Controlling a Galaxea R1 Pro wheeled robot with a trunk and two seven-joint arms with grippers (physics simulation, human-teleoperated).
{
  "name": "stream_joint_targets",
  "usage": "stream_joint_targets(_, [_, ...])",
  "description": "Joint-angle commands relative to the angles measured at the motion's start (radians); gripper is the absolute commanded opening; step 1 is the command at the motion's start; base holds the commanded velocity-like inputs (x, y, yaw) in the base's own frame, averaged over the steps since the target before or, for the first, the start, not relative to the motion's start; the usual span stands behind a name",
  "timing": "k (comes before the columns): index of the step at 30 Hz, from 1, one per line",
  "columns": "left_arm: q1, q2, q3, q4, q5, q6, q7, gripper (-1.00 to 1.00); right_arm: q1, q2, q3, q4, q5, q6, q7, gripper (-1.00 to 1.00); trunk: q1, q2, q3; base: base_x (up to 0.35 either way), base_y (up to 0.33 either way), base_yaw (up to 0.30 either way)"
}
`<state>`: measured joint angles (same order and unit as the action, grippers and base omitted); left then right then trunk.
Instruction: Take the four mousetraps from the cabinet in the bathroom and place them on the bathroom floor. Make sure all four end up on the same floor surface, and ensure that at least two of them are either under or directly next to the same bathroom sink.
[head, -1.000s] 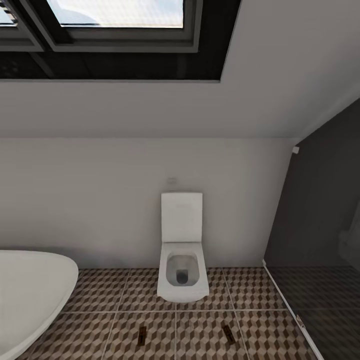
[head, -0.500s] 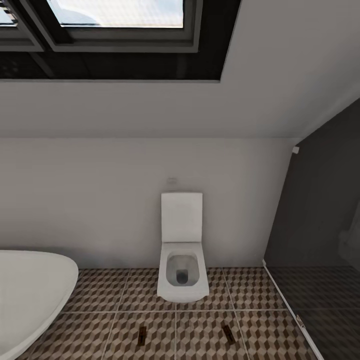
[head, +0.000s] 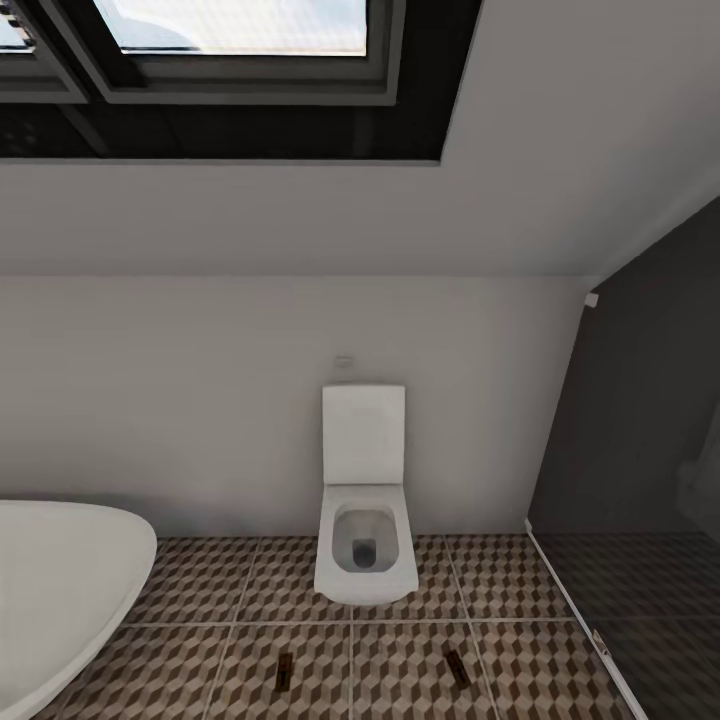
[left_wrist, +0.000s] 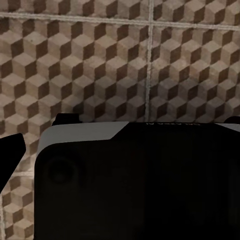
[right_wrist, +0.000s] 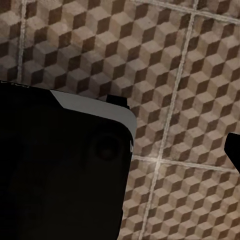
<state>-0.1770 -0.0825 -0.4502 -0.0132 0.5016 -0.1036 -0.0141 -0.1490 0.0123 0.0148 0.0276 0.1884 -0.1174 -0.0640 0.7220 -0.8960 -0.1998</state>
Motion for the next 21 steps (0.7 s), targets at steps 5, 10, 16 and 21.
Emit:
stream_joint_targets(5, [-0.001, 0.007, -0.010, 0.002, 0.011, -0.004, 0.000, 1.00, -0.001, 0.000, 0.002, -0.004, 0.012, -0.007, -0.006, 1.00, 0.000, -0.001, -0.001, 0.000, 0.000, 0.000])
stream_joint_targets(10, [-0.001, 0.013, -0.010, 0.002, 0.010, -0.003, 0.005, 1.00, -0.001, -0.001, 0.002, -0.010, 0.013, -0.008, -0.006, 1.00, 0.000, -0.001, -0.001, 0.000, 0.000, 0.000])
stream_joint_targets(16, [-0.001, 0.019, -0.012, -0.001, 0.001, -0.005, 0.007, 1.00, -0.001, -0.002, 0.003, -0.011, 0.011, -0.008, -0.006, 1.00, 0.000, -0.001, -0.001, 0.000, 0.000, 0.000])
stream_joint_targets(21, [-0.001, 0.030, -0.013, -0.006, -0.002, -0.005, 0.008, 1.00, -0.001, -0.002, 0.004, -0.010, 0.009, -0.007, -0.006, 1.00, 0.000, -0.001, -0.001, 0.000, 0.000, 0.000])
